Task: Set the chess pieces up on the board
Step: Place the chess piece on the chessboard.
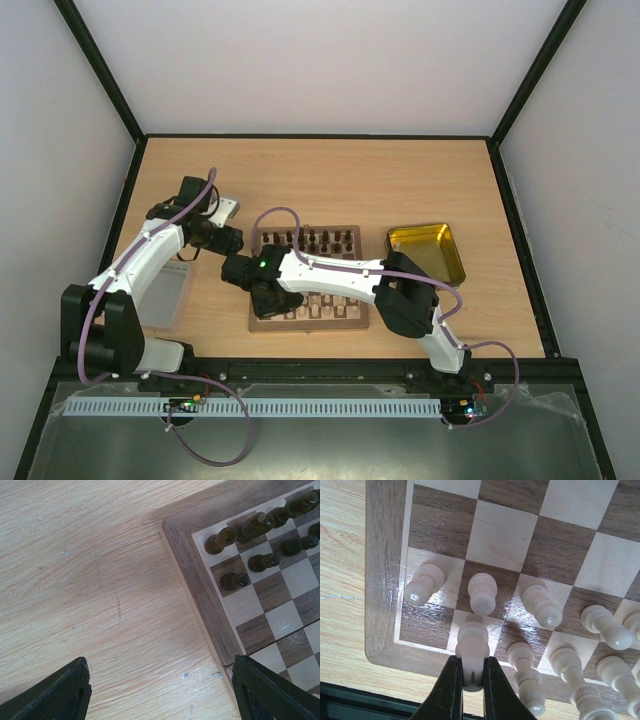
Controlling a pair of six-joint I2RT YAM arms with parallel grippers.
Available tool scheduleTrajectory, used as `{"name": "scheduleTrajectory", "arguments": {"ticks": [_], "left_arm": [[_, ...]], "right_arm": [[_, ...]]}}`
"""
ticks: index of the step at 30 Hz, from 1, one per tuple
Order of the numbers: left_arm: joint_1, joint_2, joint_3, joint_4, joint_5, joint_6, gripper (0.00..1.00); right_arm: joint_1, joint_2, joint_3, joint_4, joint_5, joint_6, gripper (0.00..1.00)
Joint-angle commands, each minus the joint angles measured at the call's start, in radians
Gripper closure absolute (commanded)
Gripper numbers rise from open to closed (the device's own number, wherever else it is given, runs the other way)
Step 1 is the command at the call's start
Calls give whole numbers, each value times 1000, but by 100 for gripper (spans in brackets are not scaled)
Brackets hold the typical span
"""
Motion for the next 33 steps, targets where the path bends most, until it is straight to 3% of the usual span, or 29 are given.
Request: {"name": "scheduleTrajectory", "arguments": {"ticks": [1,33], "left_arm": [[5,-2,-14,-4,14,-2,22],[4,4,-14,-2,13,-2,22]], "right_arm": [[2,-9,26,-30,23,5,98],[2,20,11,-18,-28,-18,98]]}}
